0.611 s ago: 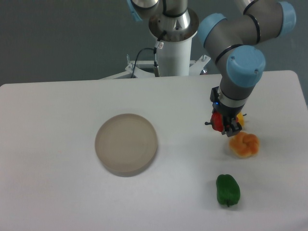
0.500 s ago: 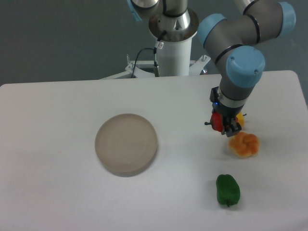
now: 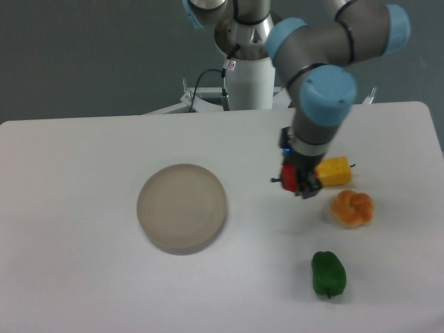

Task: Place the red pepper on the plate
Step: 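Carry the held red pepper with the gripper over the round plate, then lower the red pepper onto the plate and open the gripper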

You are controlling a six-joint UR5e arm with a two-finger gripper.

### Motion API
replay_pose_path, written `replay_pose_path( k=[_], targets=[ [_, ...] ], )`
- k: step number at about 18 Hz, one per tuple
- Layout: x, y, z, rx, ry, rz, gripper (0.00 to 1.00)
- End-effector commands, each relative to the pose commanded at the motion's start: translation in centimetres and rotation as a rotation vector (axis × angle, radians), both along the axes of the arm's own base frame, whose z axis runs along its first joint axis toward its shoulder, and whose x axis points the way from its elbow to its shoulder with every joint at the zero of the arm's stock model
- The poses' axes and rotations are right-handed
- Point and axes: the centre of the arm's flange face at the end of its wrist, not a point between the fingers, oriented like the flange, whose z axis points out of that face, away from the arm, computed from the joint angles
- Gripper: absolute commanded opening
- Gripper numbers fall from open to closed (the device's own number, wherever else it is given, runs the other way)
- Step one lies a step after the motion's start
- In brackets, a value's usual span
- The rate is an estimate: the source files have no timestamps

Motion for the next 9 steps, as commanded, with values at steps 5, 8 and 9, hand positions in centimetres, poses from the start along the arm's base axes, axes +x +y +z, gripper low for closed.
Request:
replay_pose_path(
  k=[5,8,9],
  targets=[
    [6.5,3.2,-1.3,-0.014,-0.036,-0.023,0.33],
    [9.9,4.5,-5.0,-0.014,-0.033,-0.057,0.34],
    [10.8,4.7,-6.0,-0.002,-0.024,-0.05,0.33]
  ],
)
